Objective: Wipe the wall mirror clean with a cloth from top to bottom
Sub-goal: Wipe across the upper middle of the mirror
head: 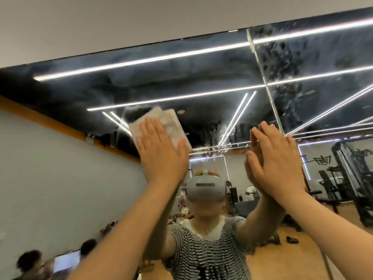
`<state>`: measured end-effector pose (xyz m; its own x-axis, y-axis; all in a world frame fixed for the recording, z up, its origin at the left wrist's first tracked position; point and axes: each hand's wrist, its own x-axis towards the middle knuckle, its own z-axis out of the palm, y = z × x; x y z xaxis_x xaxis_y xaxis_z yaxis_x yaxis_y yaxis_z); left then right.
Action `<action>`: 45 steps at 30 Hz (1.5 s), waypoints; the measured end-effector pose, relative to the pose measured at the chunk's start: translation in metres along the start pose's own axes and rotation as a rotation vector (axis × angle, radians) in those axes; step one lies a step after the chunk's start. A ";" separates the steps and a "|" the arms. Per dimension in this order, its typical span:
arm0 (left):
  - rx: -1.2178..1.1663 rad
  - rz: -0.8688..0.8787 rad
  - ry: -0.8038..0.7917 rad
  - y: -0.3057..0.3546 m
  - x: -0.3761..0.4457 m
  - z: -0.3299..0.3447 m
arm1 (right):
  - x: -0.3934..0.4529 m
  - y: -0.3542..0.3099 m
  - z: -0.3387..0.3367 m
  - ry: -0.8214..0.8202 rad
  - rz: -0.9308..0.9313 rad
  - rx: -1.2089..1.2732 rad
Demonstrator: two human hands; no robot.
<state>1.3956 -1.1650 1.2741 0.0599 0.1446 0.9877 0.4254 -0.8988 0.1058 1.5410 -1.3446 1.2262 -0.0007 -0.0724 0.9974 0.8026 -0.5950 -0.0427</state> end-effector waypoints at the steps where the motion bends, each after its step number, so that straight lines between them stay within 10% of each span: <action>1: -0.017 0.024 0.008 0.013 -0.016 0.005 | -0.001 0.000 0.000 0.007 0.001 0.017; 10: 0.098 0.667 -0.125 0.013 -0.023 0.008 | -0.001 -0.001 -0.003 -0.002 0.006 0.060; 20: 0.025 0.169 -0.067 0.053 0.011 0.007 | 0.000 0.000 -0.001 0.005 0.003 0.022; 35: 0.082 0.618 -0.234 0.065 -0.017 0.010 | -0.014 0.042 -0.025 -0.134 -0.114 -0.072; 45: 0.031 0.366 -0.141 0.113 -0.009 0.018 | -0.028 0.050 -0.018 -0.016 0.152 -0.007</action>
<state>1.4597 -1.2603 1.2753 0.3357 -0.1257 0.9335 0.3797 -0.8889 -0.2563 1.5701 -1.3868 1.1947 0.1303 -0.1492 0.9802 0.7885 -0.5837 -0.1937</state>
